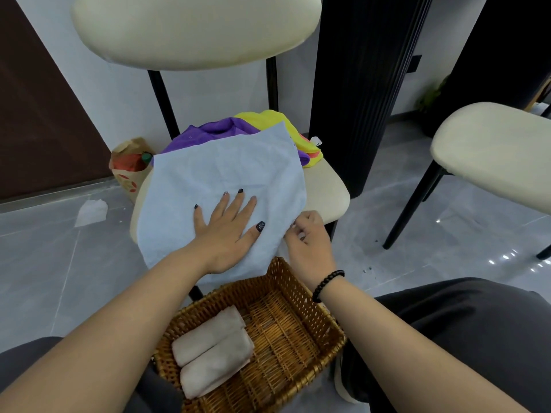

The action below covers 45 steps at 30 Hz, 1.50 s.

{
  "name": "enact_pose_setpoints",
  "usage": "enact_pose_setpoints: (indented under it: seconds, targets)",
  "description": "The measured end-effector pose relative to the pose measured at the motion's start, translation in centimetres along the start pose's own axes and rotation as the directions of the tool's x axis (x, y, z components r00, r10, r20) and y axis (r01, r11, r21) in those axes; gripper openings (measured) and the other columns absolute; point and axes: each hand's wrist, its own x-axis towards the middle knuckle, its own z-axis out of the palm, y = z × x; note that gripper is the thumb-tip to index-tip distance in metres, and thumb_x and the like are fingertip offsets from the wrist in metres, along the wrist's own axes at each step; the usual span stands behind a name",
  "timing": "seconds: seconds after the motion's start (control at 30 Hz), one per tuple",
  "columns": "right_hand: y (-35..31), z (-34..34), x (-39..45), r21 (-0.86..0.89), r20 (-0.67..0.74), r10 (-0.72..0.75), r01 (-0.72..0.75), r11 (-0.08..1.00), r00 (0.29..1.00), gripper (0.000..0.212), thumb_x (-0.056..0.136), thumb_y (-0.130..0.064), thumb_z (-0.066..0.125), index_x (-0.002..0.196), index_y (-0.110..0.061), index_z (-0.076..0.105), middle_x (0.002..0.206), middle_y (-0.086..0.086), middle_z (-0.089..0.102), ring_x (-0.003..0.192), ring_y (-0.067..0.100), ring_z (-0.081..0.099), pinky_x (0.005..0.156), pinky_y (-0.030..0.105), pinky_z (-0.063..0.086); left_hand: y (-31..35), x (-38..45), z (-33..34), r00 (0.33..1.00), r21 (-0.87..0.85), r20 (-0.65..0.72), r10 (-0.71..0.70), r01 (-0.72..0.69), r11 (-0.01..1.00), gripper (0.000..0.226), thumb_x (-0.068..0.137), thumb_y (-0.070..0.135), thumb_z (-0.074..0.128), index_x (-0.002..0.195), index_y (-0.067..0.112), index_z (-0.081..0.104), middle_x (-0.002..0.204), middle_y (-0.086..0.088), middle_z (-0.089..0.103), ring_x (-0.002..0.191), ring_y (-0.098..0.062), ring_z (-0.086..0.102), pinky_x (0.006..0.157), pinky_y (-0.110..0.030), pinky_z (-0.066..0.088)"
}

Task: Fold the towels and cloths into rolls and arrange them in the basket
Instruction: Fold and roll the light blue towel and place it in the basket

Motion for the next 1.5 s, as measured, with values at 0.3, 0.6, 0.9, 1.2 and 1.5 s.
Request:
enact_pose_setpoints:
  seconds: [0.3,0.6,0.9,1.2,1.5]
  targets:
    - [-0.3,-4.1,1.8,0.364,0.136,0.164,-0.203,0.909,0.977,0.027,0.099,-0.012,0.043,0.102,0.009,0.060,0.088,0.014,0.058,0.081,0.023,0.053,0.080,0.035,0.049,0.1,0.0,-0.2,1.000,0.002,0.024,-0.012,0.012,1.000,0.074,0.083,0.070,-0.004,0.149,0.040,-0.019,0.156,0.015,-0.027,0.143,-0.011,-0.028,0.112,-0.058,-0.017]
    - [-0.8,-7.8,1.3,-0.559,0.368,0.269,-0.019,0.829,0.890,0.051,0.098,-0.043,0.044,0.061,-0.008,0.039,0.055,0.001,0.032,0.049,0.013,0.029,0.051,0.024,0.027,0.2,0.2,-0.1,0.999,0.026,0.024,-0.027,0.026,0.999,0.070,0.090,0.068,0.005,0.148,0.039,-0.020,0.157,0.013,-0.027,0.144,-0.011,-0.027,0.112,-0.059,-0.015]
    - [0.2,-8.0,1.5,-0.577,0.115,0.512,-0.362,0.732,0.851,0.014,0.090,-0.015,0.051,0.082,-0.005,0.058,0.078,0.016,0.056,0.073,0.026,0.056,0.068,0.034,0.047,0.4,-0.3,0.0,1.000,0.026,-0.020,-0.016,0.017,1.000,0.070,0.093,0.064,0.008,0.150,0.034,-0.019,0.157,0.009,-0.026,0.144,-0.012,-0.025,0.114,-0.057,-0.014]
    - [-2.5,-0.4,3.1,-0.560,0.183,-0.174,0.248,0.790,0.968,0.040,0.095,-0.010,0.043,0.135,-0.011,0.046,0.144,0.005,0.040,0.134,0.020,0.034,0.108,0.031,0.031,-1.5,-0.4,-1.6,0.963,-0.074,-0.246,-0.107,0.092,0.993,0.058,0.104,0.040,0.018,0.155,0.018,0.000,0.163,-0.001,-0.004,0.149,-0.015,-0.008,0.120,-0.046,-0.001]
    - [-0.9,2.8,6.3,-0.726,0.330,-0.246,0.412,0.551,0.911,0.049,0.095,-0.009,0.043,0.142,-0.002,0.037,0.152,0.017,0.030,0.143,0.034,0.021,0.117,0.047,0.021,-4.0,-0.3,-1.0,0.970,-0.053,-0.184,-0.161,0.154,0.987,0.060,0.102,0.045,0.015,0.155,0.021,-0.001,0.162,0.001,-0.009,0.148,-0.013,-0.014,0.119,-0.049,-0.007]
